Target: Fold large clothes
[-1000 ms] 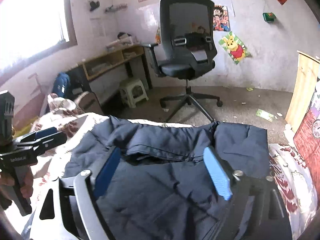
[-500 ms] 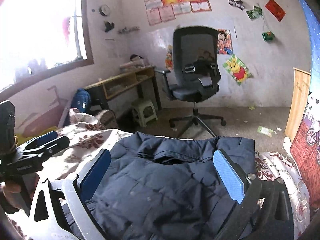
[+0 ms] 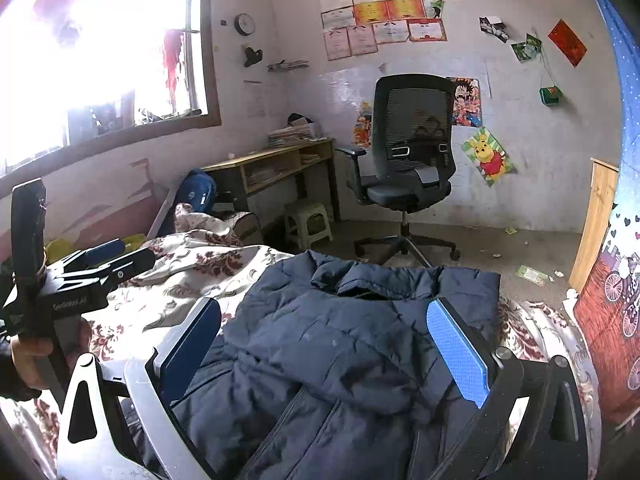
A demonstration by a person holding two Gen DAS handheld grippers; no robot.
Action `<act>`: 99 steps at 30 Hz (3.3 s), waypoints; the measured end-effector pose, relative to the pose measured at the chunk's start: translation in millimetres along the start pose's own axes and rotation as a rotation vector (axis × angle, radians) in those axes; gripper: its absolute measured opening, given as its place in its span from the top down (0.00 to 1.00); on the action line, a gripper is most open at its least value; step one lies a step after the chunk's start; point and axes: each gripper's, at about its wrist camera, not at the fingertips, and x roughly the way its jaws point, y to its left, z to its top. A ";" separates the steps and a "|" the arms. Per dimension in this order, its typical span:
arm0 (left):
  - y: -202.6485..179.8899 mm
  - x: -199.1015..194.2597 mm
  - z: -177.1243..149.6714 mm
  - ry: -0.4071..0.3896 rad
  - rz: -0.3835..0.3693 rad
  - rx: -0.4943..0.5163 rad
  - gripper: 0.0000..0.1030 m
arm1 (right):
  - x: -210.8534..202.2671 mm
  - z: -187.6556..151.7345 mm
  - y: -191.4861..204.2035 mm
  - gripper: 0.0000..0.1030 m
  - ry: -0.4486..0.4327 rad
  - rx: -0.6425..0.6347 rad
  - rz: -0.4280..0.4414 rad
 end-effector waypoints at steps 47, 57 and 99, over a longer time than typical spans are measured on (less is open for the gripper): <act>-3.5 -86.4 -227.5 0.485 -0.246 0.598 0.00 | -11.5 -240.1 30.7 0.02 0.770 -0.207 0.029; -12.1 -76.0 -249.7 0.528 -0.205 0.731 0.00 | -2.4 -251.0 24.8 0.02 0.830 -0.196 0.010; -26.8 -73.3 -225.0 0.372 0.038 0.721 0.86 | 17.6 -291.6 52.2 0.02 0.888 -0.427 -0.120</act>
